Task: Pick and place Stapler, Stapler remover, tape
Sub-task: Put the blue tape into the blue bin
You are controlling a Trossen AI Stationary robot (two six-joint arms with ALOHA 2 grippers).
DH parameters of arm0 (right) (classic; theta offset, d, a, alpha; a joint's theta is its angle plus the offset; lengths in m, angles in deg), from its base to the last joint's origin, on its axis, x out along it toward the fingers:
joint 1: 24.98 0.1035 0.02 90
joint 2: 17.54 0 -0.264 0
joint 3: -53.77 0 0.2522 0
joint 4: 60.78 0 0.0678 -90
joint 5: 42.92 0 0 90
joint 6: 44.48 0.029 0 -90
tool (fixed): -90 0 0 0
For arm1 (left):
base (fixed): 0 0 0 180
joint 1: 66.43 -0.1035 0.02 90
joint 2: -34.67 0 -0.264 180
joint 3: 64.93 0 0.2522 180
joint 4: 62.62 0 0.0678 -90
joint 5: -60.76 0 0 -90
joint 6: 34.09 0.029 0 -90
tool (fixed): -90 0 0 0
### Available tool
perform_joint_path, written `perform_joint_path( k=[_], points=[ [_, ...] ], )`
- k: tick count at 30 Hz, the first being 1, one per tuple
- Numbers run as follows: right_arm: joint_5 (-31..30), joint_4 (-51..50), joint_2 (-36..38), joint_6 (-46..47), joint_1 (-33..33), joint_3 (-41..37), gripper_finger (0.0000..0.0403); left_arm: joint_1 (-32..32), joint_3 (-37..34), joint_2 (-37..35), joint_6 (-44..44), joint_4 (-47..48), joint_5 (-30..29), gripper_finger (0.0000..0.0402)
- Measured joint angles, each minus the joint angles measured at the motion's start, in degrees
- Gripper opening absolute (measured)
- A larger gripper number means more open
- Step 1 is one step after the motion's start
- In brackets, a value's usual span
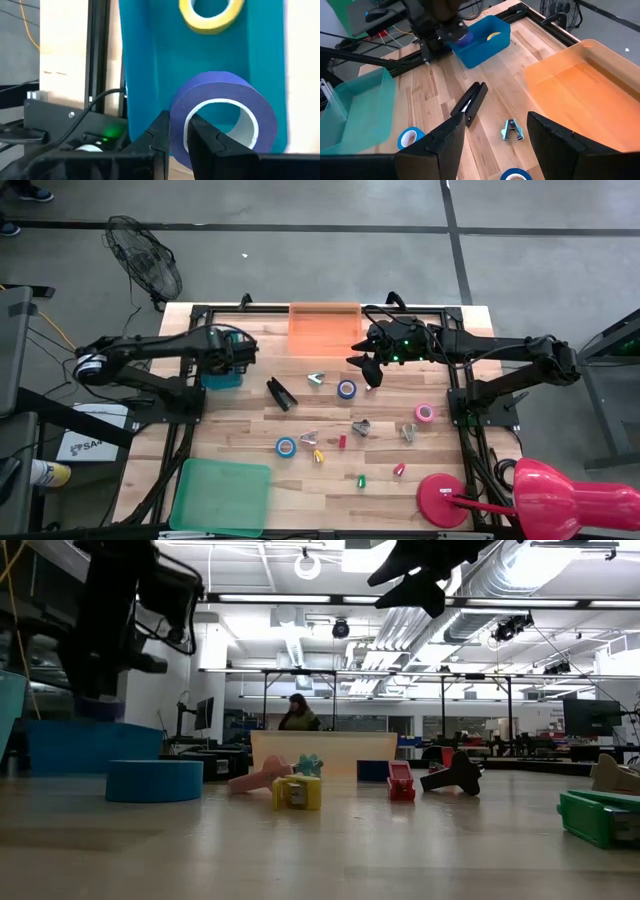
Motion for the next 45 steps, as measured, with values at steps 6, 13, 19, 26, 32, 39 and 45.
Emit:
perform_joint_path(
  k=[6,13,19,26,32,39,45],
  points=[
    [0.0,0.0,0.0,0.0,-0.01,0.0,0.0206,-6.83,-3.35,0.0,5.94,-8.44,0.47,0.0039],
    [0.0,0.0,0.0,0.0,0.0,0.0,0.0206,-11.95,-6.64,0.0,8.99,-13.94,2.57,0.0039],
    [0.0,-0.02,0.0,0.0,0.0,0.0,0.0206,-13.17,-9.16,-0.02,9.49,-18.16,3.79,0.0039],
    [0.0,-0.02,0.0,0.0,-0.01,0.0,0.0206,-13.36,-12.02,2.14,9.77,-22.21,5.55,0.0039],
    [0.0,-0.05,0.0,0.08,-0.01,0.0,0.0206,-13.33,-12.07,3.04,10.07,-24.84,5.44,0.0042],
    [0.0,-1.46,0.0,0.24,0.0,0.0,0.0206,-13.33,-12.07,3.04,10.38,-25.58,5.46,0.0092],
    [0.0,-3.56,0.0,0.24,0.0,0.0,0.0206,-13.33,-12.05,2.93,11.55,-25.54,6.53,0.0142]
  ],
)
